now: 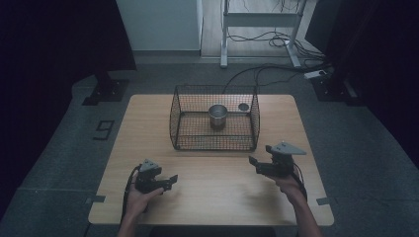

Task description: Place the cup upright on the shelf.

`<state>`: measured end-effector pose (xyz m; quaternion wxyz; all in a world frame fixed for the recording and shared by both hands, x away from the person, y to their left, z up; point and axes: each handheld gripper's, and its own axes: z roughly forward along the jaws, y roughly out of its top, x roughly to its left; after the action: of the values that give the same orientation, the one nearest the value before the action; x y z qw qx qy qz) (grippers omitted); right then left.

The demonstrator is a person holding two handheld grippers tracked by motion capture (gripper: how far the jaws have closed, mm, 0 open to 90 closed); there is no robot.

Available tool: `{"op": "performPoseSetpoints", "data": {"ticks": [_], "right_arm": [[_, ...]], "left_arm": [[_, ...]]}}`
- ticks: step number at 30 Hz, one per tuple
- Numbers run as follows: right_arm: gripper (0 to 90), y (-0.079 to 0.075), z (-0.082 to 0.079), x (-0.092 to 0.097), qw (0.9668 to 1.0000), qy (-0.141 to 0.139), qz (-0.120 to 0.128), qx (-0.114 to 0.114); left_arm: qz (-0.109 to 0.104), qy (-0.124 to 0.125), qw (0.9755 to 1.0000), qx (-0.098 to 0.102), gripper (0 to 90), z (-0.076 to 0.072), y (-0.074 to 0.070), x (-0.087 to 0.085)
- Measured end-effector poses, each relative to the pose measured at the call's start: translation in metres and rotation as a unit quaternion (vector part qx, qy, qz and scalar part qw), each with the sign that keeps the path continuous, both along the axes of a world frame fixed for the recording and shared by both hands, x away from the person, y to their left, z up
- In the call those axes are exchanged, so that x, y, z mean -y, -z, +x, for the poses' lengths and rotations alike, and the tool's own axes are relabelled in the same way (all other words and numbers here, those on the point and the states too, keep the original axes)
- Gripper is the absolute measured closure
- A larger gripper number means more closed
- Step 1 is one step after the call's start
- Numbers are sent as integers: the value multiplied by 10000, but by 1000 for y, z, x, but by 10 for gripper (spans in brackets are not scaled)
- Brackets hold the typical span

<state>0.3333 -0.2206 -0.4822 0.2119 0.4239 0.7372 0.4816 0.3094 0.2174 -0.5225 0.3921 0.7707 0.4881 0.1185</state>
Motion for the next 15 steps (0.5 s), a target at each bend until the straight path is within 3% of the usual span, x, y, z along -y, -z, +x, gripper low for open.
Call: {"op": "performPoseSetpoints", "data": {"ticks": [8,15], "right_arm": [[176,29,-13,8,9997,47,-126,-216],[177,30,-14,11,9997,143,-84,-168]], "left_arm": [[-35,-27,10000,26,207,-1,-2,-1],[-67,-33,10000,63,207,-1,-4,-3]]}}
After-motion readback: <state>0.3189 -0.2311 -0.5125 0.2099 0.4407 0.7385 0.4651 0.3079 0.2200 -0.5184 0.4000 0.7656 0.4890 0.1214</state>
